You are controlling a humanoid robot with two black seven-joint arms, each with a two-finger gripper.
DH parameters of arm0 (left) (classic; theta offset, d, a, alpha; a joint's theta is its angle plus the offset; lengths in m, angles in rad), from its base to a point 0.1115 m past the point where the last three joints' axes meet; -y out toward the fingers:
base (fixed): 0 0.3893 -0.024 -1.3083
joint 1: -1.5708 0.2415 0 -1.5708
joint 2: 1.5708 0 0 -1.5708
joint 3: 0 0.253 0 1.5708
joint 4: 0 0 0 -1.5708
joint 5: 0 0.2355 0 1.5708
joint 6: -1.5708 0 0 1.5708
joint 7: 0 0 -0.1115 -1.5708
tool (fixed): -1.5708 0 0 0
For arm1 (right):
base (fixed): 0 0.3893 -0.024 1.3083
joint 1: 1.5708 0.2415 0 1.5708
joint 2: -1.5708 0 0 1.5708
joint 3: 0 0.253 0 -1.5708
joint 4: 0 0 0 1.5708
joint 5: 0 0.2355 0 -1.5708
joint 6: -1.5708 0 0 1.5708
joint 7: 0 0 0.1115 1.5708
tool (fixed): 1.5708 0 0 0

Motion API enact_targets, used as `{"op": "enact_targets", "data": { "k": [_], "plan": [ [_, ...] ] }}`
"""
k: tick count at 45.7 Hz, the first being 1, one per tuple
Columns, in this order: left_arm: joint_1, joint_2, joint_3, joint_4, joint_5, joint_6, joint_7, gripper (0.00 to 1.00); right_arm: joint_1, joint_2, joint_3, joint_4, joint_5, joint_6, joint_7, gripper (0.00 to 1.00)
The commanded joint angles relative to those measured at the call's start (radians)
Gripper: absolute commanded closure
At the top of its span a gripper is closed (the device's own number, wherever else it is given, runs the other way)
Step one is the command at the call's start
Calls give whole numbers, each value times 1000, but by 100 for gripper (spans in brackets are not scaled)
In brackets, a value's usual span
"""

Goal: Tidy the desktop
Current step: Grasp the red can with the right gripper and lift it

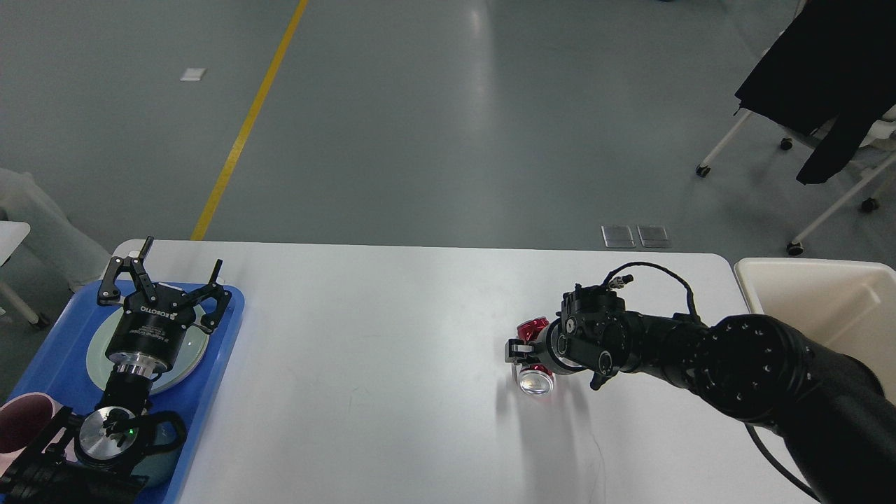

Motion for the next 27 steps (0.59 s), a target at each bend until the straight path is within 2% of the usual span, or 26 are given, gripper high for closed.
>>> {"op": "enact_targets", "data": {
  "k": [1, 4, 27],
  "plan": [
    [1, 0, 0, 1, 0, 0, 0, 4, 5, -6, 4, 22, -3, 0, 1, 92],
    [0, 0, 0, -1, 0, 0, 0, 4, 10, -9, 4, 27, -2, -3, -1, 100],
    [1, 0, 0, -1, 0, 0, 0, 4, 111, -66, 15, 179, 32, -7, -2, 100]
  ]
}}
